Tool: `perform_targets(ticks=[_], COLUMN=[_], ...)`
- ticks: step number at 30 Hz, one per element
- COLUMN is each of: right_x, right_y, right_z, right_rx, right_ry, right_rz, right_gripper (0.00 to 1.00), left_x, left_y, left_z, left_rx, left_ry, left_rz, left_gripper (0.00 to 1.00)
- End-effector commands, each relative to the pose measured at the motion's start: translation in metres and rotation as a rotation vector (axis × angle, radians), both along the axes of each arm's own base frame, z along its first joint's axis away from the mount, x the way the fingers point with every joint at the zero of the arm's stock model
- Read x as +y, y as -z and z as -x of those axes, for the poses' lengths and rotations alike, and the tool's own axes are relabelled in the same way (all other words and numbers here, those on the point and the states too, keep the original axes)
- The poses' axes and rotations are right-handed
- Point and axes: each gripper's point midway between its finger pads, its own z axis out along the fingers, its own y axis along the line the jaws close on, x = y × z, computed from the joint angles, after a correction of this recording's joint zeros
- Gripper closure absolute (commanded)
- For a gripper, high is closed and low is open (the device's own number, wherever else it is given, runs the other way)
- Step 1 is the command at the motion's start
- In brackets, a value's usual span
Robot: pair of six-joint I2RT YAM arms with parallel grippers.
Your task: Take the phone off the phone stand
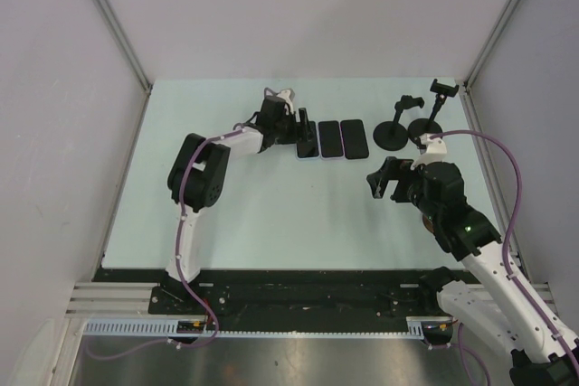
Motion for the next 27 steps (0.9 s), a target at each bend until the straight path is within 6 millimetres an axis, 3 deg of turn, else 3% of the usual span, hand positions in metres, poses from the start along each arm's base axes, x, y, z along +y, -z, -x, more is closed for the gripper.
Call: perform_targets(ticks=[1, 6, 9, 11, 12, 13, 15, 16, 18, 19, 20, 21, 22, 25, 27], right_x=[-0.001, -0.006, -0.017, -0.03, -0.037, -0.049, -0.064, -0.076, -0.089, -0.099, -0.104, -0.108, -0.113, -0.128, -0.134], right_y=[-0.011, -0.015, -0.015, -0.016, -0.015, -0.016, -0.011, -0.012, -0.012, -0.015, -0.017, -0.018, -0.018, -0.013, -0.009], right_z=[-0.002, -0.001, -0.001, -0.002, -0.002, -0.004, -0.001, -0.001, 0.004, 0.005, 0.006, 0.007, 0.006, 0.006, 0.005], right_rx=[-0.05, -0.063, -0.053, -0.037, -0.031, -0.034, -0.013, -0.019, -0.007, -0.014, -0.012, -0.013, -0.009, 0.02, 0.04], right_ry=[0.001, 0.029, 0.081, 0.155, 0.192, 0.257, 0.327, 0.383, 0.44, 0.487, 0.507, 0.525, 0.549, 0.623, 0.657], right_rz=[-0.002, 0.0, 0.017, 0.041, 0.054, 0.081, 0.118, 0.144, 0.18, 0.199, 0.212, 0.218, 0.234, 0.256, 0.264], right_gripper=[0.01, 0.0, 0.0, 0.0, 0.0, 0.0, 0.0, 0.0, 0.0, 0.0, 0.0, 0.0, 0.0, 0.0, 0.0], left_x=[-0.015, -0.001, 0.016, 0.034, 0.042, 0.048, 0.071, 0.08, 0.098, 0.106, 0.117, 0.122, 0.128, 0.144, 0.151], left_y=[-0.007, -0.036, -0.07, -0.079, -0.108, -0.118, -0.125, -0.156, -0.154, -0.181, -0.171, -0.178, -0.199, -0.201, -0.218], left_z=[0.002, -0.002, -0.002, 0.003, 0.006, 0.01, 0.022, 0.03, 0.046, 0.057, 0.067, 0.077, 0.091, 0.125, 0.153], left_rx=[-0.015, -0.073, -0.129, -0.141, -0.191, -0.207, -0.222, -0.28, -0.279, -0.325, -0.299, -0.306, -0.34, -0.338, -0.392], left_ry=[0.049, 0.016, -0.025, -0.057, -0.077, -0.091, -0.132, -0.146, -0.169, -0.181, -0.196, -0.198, -0.208, -0.24, -0.232], left_rz=[0.008, -0.003, 0.0, -0.016, -0.001, -0.003, -0.026, -0.013, -0.032, 0.0, -0.002, 0.019, 0.053, 0.071, 0.108], left_gripper=[0.18, 0.16, 0.14, 0.11, 0.09, 0.07, 0.04, 0.01, 0.0, 0.0, 0.0, 0.0, 0.0, 0.0, 0.0])
